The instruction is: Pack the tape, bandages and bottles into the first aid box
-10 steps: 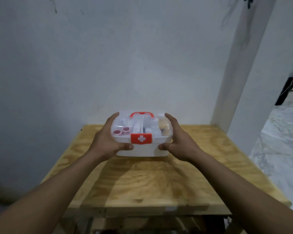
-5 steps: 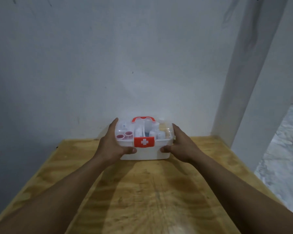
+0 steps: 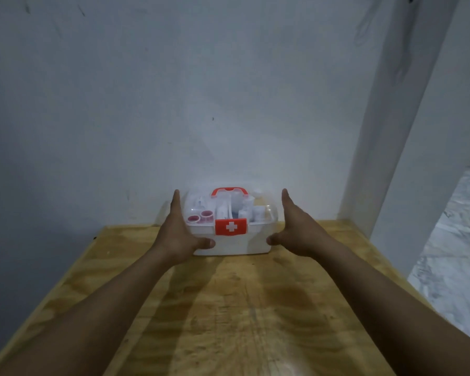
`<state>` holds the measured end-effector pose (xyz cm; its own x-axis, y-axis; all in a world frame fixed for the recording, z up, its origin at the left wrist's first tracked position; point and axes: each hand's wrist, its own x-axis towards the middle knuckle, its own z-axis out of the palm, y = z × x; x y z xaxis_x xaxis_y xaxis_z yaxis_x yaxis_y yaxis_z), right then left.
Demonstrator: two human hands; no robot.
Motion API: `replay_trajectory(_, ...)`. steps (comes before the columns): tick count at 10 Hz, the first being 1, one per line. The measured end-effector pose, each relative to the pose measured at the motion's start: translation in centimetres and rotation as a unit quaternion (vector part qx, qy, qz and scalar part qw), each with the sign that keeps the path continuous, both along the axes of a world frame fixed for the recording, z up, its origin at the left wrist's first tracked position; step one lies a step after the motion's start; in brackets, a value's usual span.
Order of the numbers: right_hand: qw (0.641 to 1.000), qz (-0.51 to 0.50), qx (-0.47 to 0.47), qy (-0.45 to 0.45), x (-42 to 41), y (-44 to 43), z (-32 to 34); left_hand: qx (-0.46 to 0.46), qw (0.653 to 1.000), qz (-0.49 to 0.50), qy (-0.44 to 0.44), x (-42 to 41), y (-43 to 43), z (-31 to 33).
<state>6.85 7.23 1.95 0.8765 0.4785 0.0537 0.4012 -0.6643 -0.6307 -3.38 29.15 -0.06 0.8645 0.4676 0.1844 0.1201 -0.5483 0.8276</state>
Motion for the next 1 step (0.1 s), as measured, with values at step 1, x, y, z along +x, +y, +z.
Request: replay_trajectory(1,0.995,-0.007,0.047,-0.085,-2.74,-3.46,3.49,0.002,1.000,0.017,-0.018,-3.39,-2.26,1.40)
